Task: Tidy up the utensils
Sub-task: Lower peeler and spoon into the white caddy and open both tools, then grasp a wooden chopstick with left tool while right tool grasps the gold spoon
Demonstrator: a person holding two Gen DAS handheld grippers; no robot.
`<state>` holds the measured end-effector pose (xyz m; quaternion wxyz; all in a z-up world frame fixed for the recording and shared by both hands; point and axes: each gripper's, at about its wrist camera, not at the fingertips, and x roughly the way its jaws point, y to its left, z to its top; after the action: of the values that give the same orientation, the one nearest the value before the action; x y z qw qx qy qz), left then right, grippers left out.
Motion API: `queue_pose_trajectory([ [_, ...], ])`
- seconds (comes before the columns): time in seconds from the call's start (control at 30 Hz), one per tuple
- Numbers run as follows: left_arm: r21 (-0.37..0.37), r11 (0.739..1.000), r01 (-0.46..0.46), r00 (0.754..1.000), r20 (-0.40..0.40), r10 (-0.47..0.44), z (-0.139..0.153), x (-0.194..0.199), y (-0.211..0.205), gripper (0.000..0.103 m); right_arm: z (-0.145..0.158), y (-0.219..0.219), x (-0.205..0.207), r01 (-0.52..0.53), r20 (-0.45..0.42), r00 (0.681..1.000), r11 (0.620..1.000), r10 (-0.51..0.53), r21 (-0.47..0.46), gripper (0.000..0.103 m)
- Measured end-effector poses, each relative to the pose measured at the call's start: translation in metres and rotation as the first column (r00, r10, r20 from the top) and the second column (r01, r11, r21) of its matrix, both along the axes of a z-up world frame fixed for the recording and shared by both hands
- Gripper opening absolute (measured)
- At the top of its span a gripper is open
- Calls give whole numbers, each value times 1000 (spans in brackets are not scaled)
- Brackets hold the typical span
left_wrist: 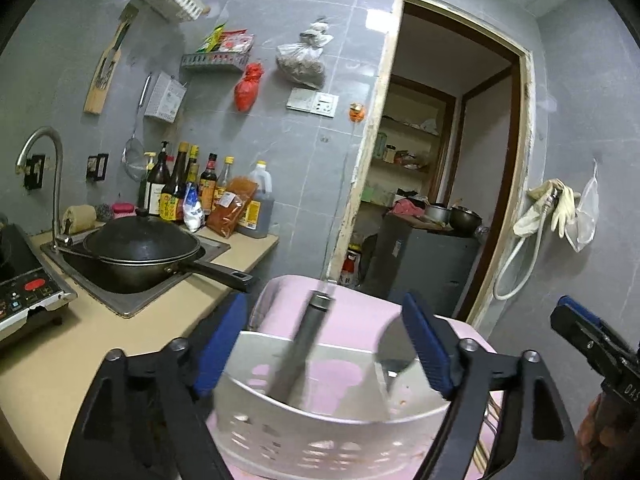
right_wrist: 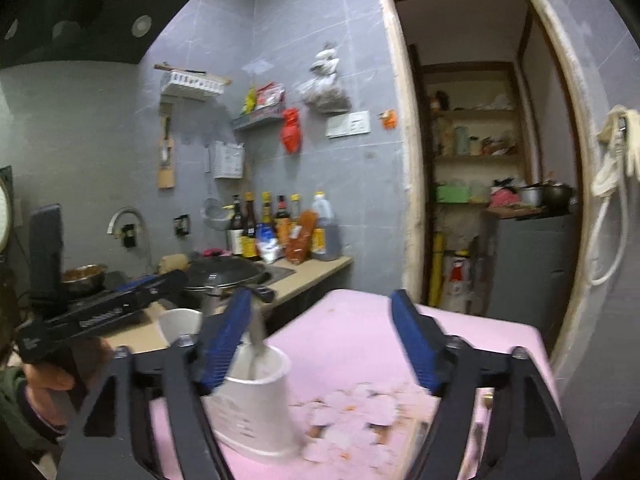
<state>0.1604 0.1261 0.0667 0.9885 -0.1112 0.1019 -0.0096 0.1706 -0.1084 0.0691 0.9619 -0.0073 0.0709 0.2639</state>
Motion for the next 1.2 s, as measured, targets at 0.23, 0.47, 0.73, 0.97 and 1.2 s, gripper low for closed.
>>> queue_pose_trajectory([
  [0.23, 61, 996, 63, 998, 8, -64, -3, -9, -63, 93, -3, -57, -14, 157, 52, 986, 987, -156, -19, 103],
  [0.47, 131, 972, 195, 980, -72, -186, -17, 1, -130, 93, -16, -114, -9, 275, 16, 962, 961, -274, -44, 103],
  [0.73, 169, 945, 282, 937, -259, -233, -49, 38, -191, 92, -46, -163, 23, 306, -142, 936, 945, -321, -115, 103],
  [0.97, 125, 943, 307, 870, -439, -225, -81, 81, -208, 59, -68, -175, 65, 235, -322, 907, 960, -273, -151, 100],
  [1.2, 48, 947, 317, 777, -586, -231, -113, 116, -201, 26, -89, -161, 112, 116, -473, 857, 971, -204, -209, 73],
])
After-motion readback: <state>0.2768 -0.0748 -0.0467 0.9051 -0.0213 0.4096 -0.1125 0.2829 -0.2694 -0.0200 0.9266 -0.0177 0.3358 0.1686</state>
